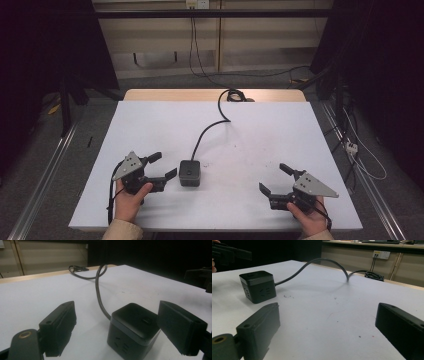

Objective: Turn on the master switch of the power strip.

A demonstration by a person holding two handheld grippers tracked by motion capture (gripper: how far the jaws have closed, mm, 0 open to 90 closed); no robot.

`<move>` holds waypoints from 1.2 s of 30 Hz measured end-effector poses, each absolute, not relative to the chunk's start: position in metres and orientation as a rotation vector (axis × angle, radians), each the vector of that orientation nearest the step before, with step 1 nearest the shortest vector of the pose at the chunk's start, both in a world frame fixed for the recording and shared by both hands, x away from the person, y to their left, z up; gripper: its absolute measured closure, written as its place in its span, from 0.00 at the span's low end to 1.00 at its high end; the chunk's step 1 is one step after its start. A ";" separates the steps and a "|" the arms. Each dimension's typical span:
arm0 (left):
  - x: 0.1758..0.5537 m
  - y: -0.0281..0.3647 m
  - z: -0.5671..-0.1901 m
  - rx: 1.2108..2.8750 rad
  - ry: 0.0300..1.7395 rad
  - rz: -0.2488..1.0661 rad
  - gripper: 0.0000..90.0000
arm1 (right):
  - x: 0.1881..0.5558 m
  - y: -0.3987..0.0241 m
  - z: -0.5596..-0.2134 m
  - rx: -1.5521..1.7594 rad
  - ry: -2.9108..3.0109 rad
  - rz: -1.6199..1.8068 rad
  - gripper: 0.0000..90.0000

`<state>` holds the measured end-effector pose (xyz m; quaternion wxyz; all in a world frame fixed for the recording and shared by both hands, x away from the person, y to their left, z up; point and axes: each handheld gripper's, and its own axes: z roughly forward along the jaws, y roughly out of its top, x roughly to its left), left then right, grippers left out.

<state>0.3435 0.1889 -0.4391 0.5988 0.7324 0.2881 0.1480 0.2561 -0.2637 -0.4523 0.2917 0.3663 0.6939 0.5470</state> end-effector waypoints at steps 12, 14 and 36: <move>0.344 0.183 -0.437 1.702 0.659 0.310 0.29 | 0.256 -0.264 -0.452 0.978 1.849 1.462 0.06; 0.344 0.183 -0.437 1.701 0.659 0.308 0.31 | 0.256 -0.264 -0.452 0.979 1.848 1.459 0.06; 0.346 0.175 -0.435 1.742 0.651 0.310 0.46 | 0.256 -0.263 -0.452 0.986 1.843 1.464 0.06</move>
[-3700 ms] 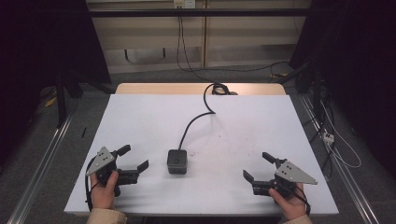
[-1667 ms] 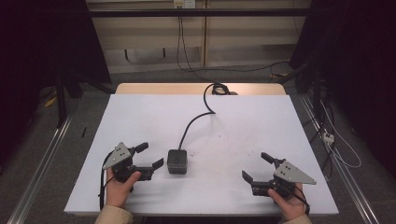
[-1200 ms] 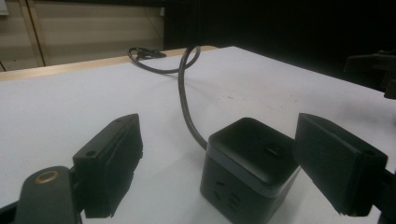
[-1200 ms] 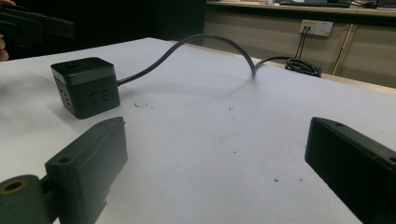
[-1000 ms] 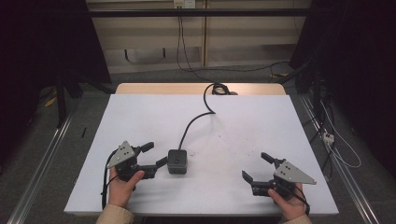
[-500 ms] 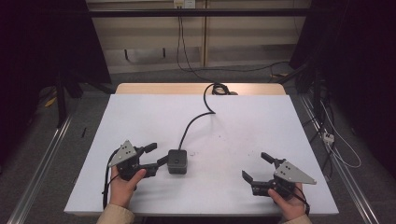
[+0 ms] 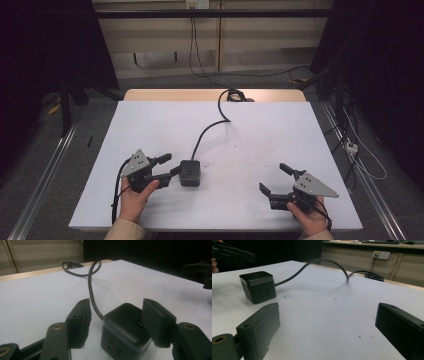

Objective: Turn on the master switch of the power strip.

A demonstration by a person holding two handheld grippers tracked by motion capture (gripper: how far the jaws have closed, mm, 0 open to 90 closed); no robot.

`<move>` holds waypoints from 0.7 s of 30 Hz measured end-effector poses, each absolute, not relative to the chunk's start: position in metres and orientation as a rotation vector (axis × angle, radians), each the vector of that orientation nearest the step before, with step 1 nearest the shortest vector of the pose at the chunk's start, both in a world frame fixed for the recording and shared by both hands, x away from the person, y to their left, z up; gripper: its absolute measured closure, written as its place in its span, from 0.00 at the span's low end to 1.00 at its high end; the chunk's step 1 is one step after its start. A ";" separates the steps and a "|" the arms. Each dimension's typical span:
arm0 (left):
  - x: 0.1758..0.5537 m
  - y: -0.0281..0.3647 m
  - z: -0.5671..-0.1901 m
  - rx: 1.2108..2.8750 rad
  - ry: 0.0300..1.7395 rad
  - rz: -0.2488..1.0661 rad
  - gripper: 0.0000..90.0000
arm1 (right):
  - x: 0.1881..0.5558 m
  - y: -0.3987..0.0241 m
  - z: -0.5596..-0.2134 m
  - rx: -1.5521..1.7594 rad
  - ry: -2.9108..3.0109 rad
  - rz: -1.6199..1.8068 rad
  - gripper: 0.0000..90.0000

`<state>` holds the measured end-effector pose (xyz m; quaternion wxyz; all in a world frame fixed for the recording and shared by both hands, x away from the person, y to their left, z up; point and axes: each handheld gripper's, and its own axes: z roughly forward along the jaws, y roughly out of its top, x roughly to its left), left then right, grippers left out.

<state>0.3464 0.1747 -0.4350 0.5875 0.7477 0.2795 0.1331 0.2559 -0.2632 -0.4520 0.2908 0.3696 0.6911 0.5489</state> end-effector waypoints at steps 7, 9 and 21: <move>0.347 0.172 -0.435 1.754 0.651 0.296 0.52 | 0.256 -0.264 -0.452 0.977 1.849 1.462 0.06; 0.348 0.172 -0.435 1.753 0.658 0.293 0.54 | 0.256 -0.264 -0.452 0.980 1.846 1.464 0.06; 0.348 0.167 -0.432 1.767 0.634 0.290 0.63 | 0.256 -0.264 -0.452 0.982 1.845 1.458 0.06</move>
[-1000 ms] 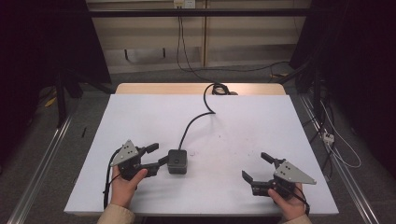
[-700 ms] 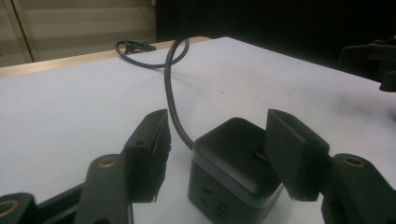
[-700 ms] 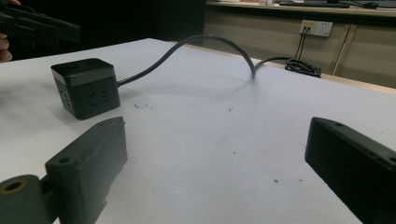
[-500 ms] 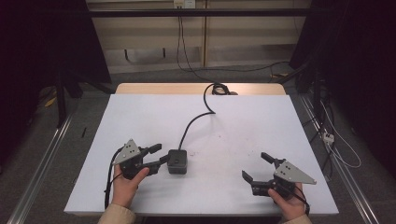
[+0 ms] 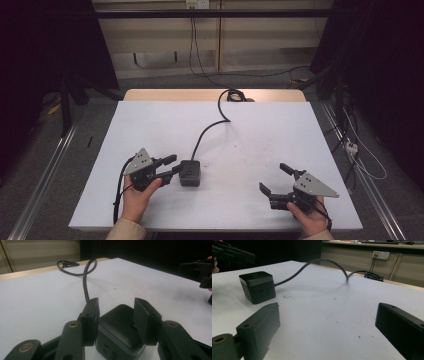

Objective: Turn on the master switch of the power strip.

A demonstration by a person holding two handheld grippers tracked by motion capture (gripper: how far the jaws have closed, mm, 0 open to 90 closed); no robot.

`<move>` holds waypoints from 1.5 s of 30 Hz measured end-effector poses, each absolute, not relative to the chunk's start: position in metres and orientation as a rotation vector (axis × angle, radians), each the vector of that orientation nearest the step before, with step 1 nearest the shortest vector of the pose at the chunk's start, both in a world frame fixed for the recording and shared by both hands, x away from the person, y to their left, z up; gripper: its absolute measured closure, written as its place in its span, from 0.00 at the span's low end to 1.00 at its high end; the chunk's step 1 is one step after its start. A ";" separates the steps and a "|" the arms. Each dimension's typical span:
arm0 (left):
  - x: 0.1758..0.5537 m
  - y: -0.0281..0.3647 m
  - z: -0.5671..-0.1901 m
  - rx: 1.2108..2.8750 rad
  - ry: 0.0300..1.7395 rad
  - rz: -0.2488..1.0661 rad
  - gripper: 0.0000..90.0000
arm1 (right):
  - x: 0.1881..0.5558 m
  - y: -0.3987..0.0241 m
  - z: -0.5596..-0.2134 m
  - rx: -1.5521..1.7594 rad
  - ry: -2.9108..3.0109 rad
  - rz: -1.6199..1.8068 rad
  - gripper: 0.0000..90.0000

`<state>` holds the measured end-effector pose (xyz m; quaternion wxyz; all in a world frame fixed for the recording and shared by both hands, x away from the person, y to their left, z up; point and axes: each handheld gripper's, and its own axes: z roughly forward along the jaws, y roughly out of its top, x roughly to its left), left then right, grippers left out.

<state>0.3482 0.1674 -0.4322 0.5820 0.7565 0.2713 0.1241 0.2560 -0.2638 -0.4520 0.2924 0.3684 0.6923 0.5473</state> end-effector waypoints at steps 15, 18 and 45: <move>0.350 0.164 -0.432 1.778 0.618 0.254 0.79 | 0.256 -0.264 -0.452 0.982 1.842 1.459 0.06; 0.350 0.164 -0.432 1.780 0.613 0.247 0.84 | 0.256 -0.264 -0.452 0.982 1.844 1.459 0.06; 0.349 0.158 -0.434 1.816 0.590 0.159 1.00 | 0.256 -0.264 -0.452 0.979 1.841 1.459 0.06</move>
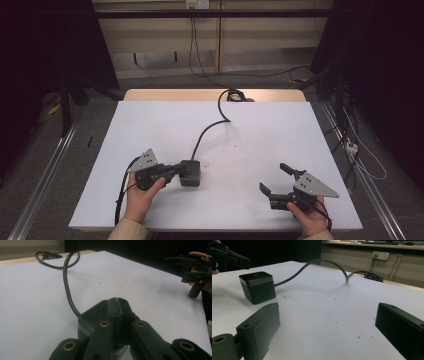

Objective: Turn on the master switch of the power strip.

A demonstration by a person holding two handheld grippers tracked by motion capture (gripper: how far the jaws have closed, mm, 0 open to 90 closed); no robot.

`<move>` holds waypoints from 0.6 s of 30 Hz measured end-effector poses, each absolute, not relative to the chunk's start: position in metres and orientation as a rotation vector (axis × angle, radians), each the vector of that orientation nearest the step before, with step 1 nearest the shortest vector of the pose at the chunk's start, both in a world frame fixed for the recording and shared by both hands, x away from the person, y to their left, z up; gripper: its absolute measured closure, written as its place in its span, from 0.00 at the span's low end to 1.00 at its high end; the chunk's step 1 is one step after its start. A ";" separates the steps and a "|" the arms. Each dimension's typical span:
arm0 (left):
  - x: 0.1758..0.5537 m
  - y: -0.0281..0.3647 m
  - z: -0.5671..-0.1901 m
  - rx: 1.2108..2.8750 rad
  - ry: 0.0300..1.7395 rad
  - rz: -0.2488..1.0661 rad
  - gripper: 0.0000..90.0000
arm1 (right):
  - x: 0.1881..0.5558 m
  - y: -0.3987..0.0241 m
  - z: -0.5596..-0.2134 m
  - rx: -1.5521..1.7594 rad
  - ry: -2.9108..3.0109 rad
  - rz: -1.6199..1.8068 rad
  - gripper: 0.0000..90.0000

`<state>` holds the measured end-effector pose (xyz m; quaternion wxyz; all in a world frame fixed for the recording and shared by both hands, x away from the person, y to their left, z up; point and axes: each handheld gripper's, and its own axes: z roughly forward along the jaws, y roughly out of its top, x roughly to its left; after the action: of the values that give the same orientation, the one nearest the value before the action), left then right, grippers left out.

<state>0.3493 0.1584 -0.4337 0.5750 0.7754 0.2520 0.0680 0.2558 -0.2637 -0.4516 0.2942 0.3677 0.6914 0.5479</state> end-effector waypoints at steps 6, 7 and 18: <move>0.350 0.157 -0.435 1.820 0.589 0.147 1.00 | 0.256 -0.264 -0.452 0.981 1.840 1.459 0.06; 0.350 0.157 -0.435 1.822 0.587 0.145 1.00 | 0.256 -0.264 -0.452 0.981 1.840 1.459 0.06; 0.350 0.153 -0.436 1.837 0.586 0.138 1.00 | 0.256 -0.264 -0.452 0.980 1.840 1.460 0.06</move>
<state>0.3502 0.1531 -0.4364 0.5680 0.7821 0.2496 0.0587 0.2557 -0.2638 -0.4516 0.2939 0.3681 0.6910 0.5483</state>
